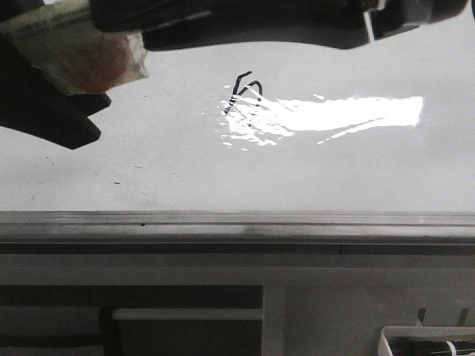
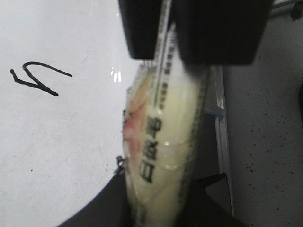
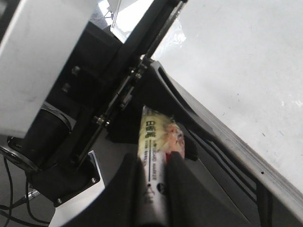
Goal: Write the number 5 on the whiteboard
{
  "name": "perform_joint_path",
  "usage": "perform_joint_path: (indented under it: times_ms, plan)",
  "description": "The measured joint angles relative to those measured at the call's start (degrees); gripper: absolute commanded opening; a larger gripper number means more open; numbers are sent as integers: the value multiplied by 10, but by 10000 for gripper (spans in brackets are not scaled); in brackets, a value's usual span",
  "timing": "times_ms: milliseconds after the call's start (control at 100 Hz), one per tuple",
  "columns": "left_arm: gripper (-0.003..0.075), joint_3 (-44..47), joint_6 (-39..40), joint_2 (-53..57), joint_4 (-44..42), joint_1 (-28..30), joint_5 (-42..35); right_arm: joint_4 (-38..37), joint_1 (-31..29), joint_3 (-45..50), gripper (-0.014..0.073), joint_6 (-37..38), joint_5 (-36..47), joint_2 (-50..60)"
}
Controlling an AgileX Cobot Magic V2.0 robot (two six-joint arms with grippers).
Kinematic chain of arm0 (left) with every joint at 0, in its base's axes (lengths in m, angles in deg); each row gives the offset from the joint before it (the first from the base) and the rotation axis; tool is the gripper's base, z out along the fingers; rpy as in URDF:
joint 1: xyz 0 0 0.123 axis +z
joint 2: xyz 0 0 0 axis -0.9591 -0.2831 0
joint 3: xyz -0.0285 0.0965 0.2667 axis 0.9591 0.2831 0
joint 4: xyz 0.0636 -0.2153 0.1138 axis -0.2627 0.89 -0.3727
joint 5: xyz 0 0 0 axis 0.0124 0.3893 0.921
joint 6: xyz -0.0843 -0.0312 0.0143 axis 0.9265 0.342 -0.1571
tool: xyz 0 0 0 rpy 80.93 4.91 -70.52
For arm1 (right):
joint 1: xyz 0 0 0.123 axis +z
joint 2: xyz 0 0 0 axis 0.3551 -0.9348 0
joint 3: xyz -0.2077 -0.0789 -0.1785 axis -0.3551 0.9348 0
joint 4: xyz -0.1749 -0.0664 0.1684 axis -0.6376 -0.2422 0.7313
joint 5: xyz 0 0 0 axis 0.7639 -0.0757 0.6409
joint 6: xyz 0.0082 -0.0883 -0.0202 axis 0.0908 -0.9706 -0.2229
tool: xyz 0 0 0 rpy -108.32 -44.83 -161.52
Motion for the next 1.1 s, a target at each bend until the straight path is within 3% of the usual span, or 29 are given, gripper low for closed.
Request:
perform_joint_path:
  times_ms: [330, 640, 1100]
  plan:
    - [-20, 0, -1, 0, 0, 0, 0, 0, 0, 0, -34, 1, 0, 0]
    - [-20, 0, -1, -1, 13, 0, 0, 0, 0, 0, 176, 3, 0, 0]
    - [-20, 0, 89, -5, 22, 0, -18, 0, 1, 0, 306, 3, 21, 0]
